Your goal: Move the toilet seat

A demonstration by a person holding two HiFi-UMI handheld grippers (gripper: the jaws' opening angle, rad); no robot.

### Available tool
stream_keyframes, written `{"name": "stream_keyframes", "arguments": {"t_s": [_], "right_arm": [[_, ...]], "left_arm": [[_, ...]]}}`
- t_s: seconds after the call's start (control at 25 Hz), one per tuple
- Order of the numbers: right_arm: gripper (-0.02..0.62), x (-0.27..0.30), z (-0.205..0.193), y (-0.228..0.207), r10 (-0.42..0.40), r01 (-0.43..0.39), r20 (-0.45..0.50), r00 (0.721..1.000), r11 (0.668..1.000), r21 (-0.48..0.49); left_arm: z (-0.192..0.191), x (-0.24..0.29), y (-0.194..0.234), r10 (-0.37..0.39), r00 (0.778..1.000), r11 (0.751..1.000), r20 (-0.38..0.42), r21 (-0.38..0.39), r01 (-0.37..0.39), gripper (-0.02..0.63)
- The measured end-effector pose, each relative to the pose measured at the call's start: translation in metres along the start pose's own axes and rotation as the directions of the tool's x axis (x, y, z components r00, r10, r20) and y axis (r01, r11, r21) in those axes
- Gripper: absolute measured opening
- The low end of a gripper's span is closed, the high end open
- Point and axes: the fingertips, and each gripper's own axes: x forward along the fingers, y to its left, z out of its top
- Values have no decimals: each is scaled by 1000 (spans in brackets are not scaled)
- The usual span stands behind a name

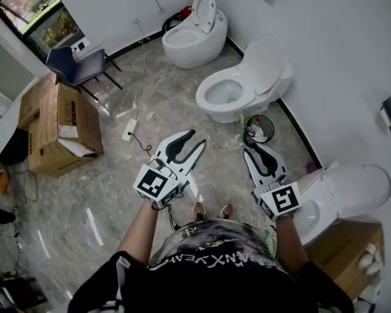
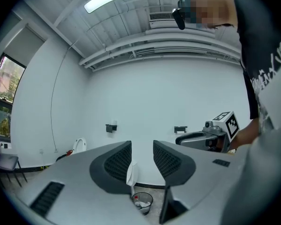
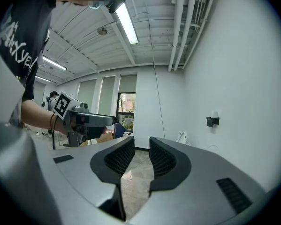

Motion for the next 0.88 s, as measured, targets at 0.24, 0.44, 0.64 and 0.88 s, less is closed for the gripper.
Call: {"name": "stream_keyframes", "arguments": {"t_s": [0.24,0.44,0.64,0.88], "right_arm": [[120,1,8,-2,-10,9,18,1000,1000,29],[156,-1,-1,-2,6,-5,-3,1000,1000,26],[183,-2,2,-1,-4,4,2,1000,997,72],[237,0,-3,3,33,-32,-7,999,999,41]], "left_arm": [[3,0,1,5,1000,1000,9,-10,-4,193],[-2,0,1,-4,1000,1000,-6,-1,4,208],[-4,0,-3,-13,1000,1000,-14,-7,13,243],[-8,1,-3,-27,999,1000,-35,-10,27,317]]}}
